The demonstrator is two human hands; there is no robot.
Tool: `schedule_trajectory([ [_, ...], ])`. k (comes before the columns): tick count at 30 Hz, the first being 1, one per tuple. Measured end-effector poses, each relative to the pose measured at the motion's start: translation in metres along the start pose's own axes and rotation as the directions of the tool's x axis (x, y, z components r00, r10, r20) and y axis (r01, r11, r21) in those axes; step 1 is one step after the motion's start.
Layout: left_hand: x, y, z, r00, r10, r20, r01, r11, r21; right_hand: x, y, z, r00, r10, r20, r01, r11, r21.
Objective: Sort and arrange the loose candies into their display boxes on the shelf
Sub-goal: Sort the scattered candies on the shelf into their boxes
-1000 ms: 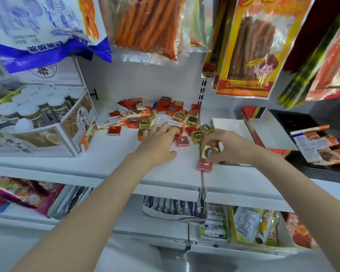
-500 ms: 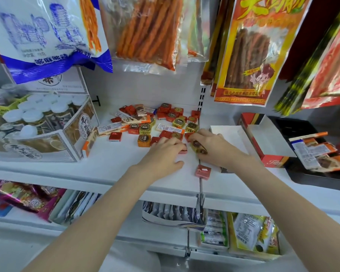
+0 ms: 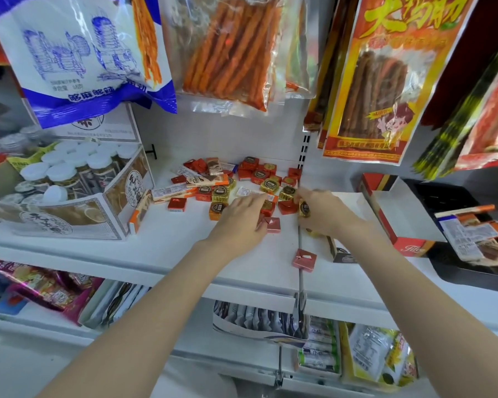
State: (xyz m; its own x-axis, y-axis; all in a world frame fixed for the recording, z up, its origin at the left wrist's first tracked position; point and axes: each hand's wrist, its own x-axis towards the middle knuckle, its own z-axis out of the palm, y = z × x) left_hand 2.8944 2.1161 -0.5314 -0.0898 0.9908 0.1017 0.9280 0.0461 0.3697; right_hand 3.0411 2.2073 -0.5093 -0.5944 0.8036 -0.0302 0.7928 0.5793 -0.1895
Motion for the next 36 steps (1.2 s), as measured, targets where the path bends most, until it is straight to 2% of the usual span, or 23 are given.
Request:
schedule_trajectory([
  [4, 0.007, -0.003, 0.004, 0.999, -0.039, 0.006, 0.039, 0.999, 0.001, -0.001, -0.009, 0.010, 1.000, 0.029, -0.010, -0.030, 0.997, -0.077],
  [8, 0.012, -0.006, 0.001, 0.998, -0.054, -0.029, 0.055, 0.998, 0.021, -0.005, -0.008, 0.010, 0.998, 0.020, -0.052, -0.022, 0.999, -0.029],
  [12, 0.015, -0.007, 0.002, 0.999, 0.017, 0.029, -0.016, 0.999, -0.033, -0.011, 0.001, -0.003, 0.994, -0.078, 0.072, 0.071, 0.993, 0.096],
  [15, 0.018, -0.006, 0.003, 1.000, 0.016, 0.017, -0.015, 0.999, -0.037, -0.016, 0.001, -0.008, 0.987, -0.095, 0.130, 0.082, 0.991, 0.104],
  [20, 0.018, -0.005, 0.004, 0.998, -0.065, -0.012, 0.065, 0.997, -0.040, -0.018, -0.010, 0.002, 0.997, -0.072, 0.030, 0.074, 0.994, -0.077],
  [24, 0.015, -0.003, 0.003, 0.995, -0.080, -0.056, 0.075, 0.993, -0.086, -0.018, -0.011, 0.009, 0.994, -0.057, -0.095, 0.051, 0.997, -0.065],
  [27, 0.011, -0.002, -0.001, 0.990, -0.099, -0.104, 0.081, 0.982, -0.172, -0.020, -0.012, 0.014, 0.982, -0.008, -0.187, 0.013, 1.000, 0.024],
  [30, 0.009, 0.001, -0.005, 0.985, -0.111, -0.133, 0.080, 0.973, -0.217, -0.023, -0.014, 0.010, 0.951, 0.061, -0.304, 0.015, 0.971, 0.240],
  [34, 0.007, 0.011, -0.008, 0.984, -0.067, -0.166, 0.025, 0.970, -0.243, -0.033, 0.003, -0.016, 0.885, 0.278, -0.374, -0.035, 0.839, 0.543],
  [36, 0.007, 0.022, -0.009, 0.981, -0.025, -0.192, -0.029, 0.962, -0.272, -0.043, 0.025, -0.030, 0.829, 0.386, -0.406, -0.065, 0.786, 0.615],
])
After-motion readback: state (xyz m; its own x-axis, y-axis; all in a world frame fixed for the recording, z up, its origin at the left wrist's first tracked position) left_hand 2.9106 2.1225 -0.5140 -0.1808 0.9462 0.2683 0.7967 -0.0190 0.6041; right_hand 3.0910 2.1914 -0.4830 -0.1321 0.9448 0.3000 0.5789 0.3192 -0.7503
